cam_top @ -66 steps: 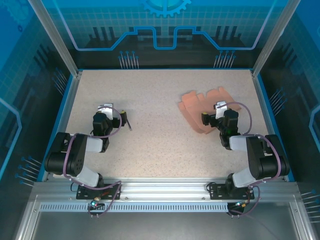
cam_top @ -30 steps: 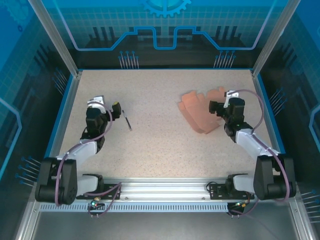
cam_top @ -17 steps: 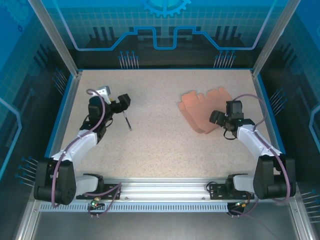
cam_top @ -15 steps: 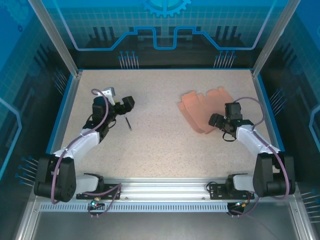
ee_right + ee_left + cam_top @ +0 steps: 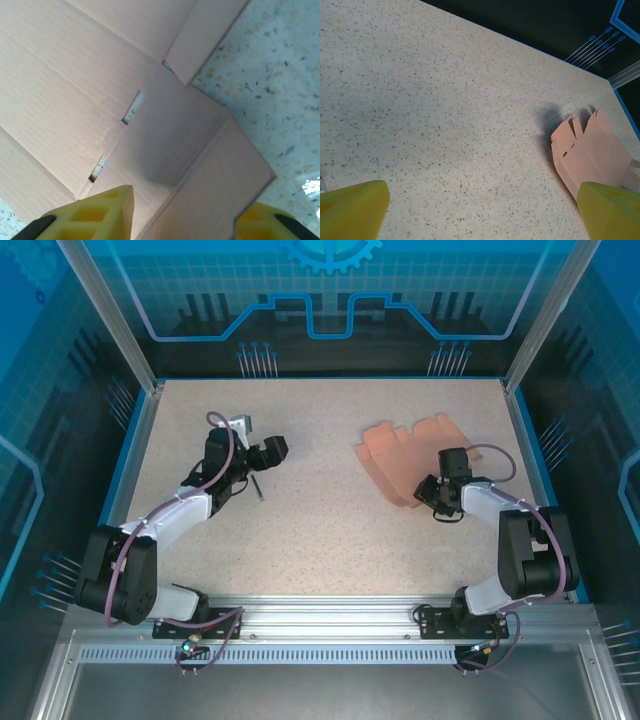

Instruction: Fold the paper box

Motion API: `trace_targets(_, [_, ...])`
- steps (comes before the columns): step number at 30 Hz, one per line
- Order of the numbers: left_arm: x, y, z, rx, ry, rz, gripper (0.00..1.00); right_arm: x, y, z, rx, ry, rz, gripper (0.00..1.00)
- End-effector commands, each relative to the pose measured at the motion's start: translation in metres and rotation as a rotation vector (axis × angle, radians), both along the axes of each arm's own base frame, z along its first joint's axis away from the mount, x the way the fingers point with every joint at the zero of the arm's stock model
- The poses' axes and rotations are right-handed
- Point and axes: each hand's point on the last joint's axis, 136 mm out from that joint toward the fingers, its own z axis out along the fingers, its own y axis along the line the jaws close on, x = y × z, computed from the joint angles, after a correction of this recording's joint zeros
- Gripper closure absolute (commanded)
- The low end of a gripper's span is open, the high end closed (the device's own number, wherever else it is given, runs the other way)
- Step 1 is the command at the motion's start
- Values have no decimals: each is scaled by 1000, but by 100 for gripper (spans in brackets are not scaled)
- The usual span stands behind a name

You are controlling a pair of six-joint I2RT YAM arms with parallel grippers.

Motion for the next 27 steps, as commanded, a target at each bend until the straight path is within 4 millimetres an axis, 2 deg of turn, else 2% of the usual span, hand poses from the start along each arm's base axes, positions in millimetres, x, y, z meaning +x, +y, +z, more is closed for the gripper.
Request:
trace_targets(1, [2,-3,10,-16,-9,1,2,13,-3,18,-21,-84,-2,73])
trace_targets(5, [3,-1,18,-14,-29,10,3,27,-9,40,-56,-156,61,89])
trace_targets(9, [2,1,35,-15,-59,20,2,39,-1,74,-83,-263,199,94])
trace_targets(12, [1,1,53,-24,-99,17,2,46,18,105,-80,-366,359,94])
trace_targets(14, [1,-4,66,-35,-131,-11,3,46,32,121,-76,-412,468,94])
trace_targets(16, [1,-11,81,-38,-163,-55,3,50,45,144,-86,-470,563,94])
trace_targets(20, [1,-31,109,28,-228,-163,5,51,75,169,-95,-538,740,95])
trace_targets(23, [-3,-54,127,142,-293,-284,6,53,97,184,-88,-570,858,95])
trace_targets(27, [-6,-71,147,252,-359,-387,6,54,127,199,-75,-611,999,96])
